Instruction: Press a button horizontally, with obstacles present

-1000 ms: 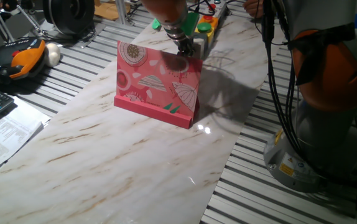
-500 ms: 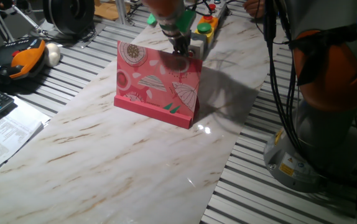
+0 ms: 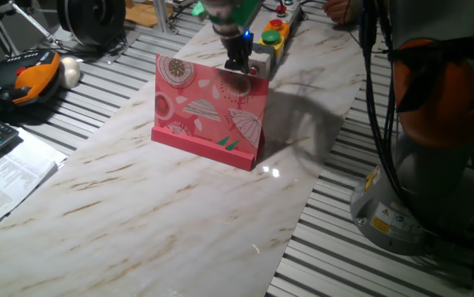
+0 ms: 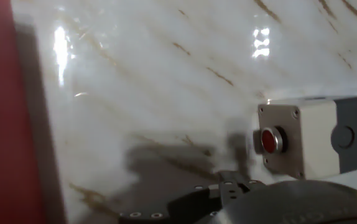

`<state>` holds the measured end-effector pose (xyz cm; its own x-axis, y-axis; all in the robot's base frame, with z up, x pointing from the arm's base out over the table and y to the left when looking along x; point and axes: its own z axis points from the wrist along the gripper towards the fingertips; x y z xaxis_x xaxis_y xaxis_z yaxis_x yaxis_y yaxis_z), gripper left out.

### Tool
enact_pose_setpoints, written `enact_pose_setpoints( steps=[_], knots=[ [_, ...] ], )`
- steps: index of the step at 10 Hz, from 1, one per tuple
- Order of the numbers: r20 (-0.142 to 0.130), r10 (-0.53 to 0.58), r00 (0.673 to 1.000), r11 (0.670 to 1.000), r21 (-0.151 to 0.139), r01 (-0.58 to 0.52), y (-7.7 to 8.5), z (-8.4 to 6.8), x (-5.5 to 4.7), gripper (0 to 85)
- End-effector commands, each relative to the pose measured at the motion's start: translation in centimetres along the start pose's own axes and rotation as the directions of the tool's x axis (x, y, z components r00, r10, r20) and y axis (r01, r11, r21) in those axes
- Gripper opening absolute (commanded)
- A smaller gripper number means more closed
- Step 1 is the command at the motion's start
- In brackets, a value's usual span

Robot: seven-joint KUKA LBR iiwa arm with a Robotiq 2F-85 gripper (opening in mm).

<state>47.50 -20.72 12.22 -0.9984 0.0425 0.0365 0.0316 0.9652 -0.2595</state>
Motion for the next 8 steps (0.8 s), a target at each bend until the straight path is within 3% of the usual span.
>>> enact_pose_setpoints(
  steps=[1,4,8],
  knots=[
    [-0.003,0.004,1.000,0.998,-0.063,-0.004,-0.5,-1.0,0.5,0.0],
    [-0.005,0.032,0.999,0.994,-0.107,-0.032,-0.9,-1.9,1.6,0.0],
    [-0.003,0.039,0.999,0.992,-0.117,-0.040,-1.7,-2.9,2.6,0.0]
  ],
)
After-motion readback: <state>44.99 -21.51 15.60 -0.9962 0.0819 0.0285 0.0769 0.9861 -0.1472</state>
